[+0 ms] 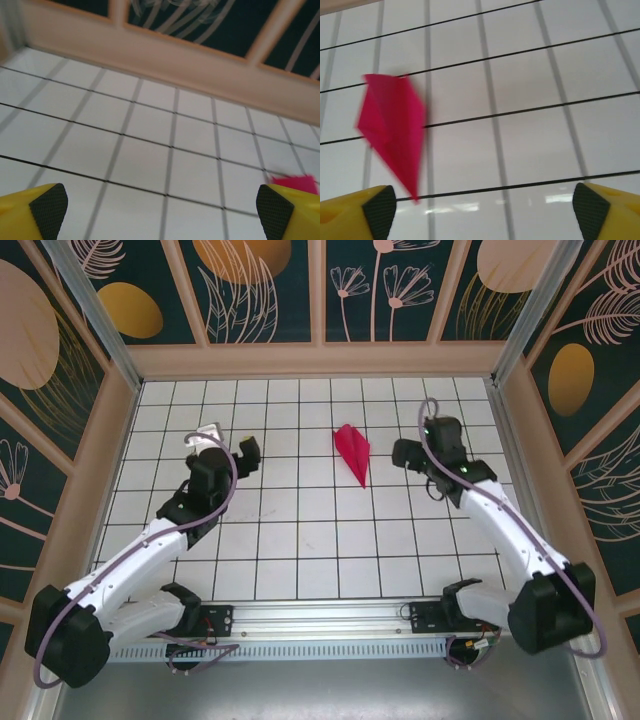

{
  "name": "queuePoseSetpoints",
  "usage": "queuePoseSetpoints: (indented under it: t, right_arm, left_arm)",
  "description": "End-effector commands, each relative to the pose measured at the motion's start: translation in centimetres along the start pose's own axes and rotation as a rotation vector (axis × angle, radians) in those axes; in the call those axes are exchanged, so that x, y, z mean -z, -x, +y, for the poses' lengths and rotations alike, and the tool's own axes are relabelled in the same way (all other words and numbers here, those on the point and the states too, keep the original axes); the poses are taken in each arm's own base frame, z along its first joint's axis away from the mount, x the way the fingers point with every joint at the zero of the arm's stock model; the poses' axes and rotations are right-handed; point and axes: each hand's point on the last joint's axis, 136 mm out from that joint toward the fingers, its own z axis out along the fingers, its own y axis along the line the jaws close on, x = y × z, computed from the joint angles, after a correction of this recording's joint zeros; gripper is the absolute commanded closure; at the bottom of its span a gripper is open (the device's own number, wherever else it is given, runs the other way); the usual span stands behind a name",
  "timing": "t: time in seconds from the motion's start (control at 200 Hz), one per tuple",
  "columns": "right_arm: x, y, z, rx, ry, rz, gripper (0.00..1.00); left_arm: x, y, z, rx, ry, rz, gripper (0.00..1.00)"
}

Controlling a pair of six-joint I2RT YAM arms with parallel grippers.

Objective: Fold a paper plane with a square sheet of paper (fold left side to right side)
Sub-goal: Reset both arms

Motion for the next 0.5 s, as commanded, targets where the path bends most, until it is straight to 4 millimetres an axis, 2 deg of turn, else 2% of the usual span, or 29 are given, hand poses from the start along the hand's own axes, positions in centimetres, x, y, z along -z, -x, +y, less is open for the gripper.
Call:
queuePoseSetpoints:
  t: [0.0,0.065,0.07,0.075,0.08,0.085,0.09,0.155,0.225,0.31,0.375,0.495]
  right_arm:
    - [-0.1,2.1,-3.8,-0.074,-0.091,-0.212,0.01]
    - [-0.6,1.6,-5.9,-0.071,-0.117,-0.265,0.01]
    - [-0.4,2.2,-5.8,-0.071,-0.113,-0.289,0.01]
    - [-0.7,1.5,-6.1,-0.066,-0.121,-0.273,0.01]
    - [-0.6,1.9,-6.1,-0.066,-0.119,-0.292,0.01]
    - [-0.8,1.4,-6.4,-0.060,-0.126,-0.279,0.01]
    - [-0.7,1.9,-6.4,-0.061,-0.124,-0.304,0.01]
    - [-1.4,1.2,-8.2,-0.044,-0.171,-0.353,0.01]
    - [-2.1,0.7,-9.4,-0.035,-0.173,-0.400,0.01]
    - [-2.4,0.9,-10.1,-0.045,-0.134,-0.476,0.01]
    - [-2.4,1.1,-10.3,-0.035,-0.107,-0.539,0.01]
    - [-3.0,1.3,-9.5,0.014,-0.046,-0.601,0.01]
  left_arm:
    - [0.5,2.6,5.1,-0.074,0.240,-0.203,0.01]
    - [0.3,2.4,6.9,-0.110,0.294,-0.226,0.02]
    - [0.2,2.3,7.0,-0.112,0.298,-0.226,0.02]
    - [0.2,2.2,7.2,-0.116,0.302,-0.224,0.02]
    - [0.2,2.1,7.3,-0.118,0.306,-0.225,0.01]
    - [0.2,2.1,7.5,-0.119,0.310,-0.226,0.02]
    - [0.2,2.1,7.7,-0.120,0.315,-0.227,0.01]
    - [-0.1,1.1,9.7,-0.145,0.370,-0.224,0.02]
    - [-0.4,0.2,12.0,-0.153,0.427,-0.220,0.01]
    - [-0.9,-0.9,14.3,-0.137,0.460,-0.213,0.02]
    - [-1.3,-1.6,15.1,-0.132,0.448,-0.217,0.01]
    - [-2.6,-2.6,14.6,-0.205,0.400,-0.201,0.02]
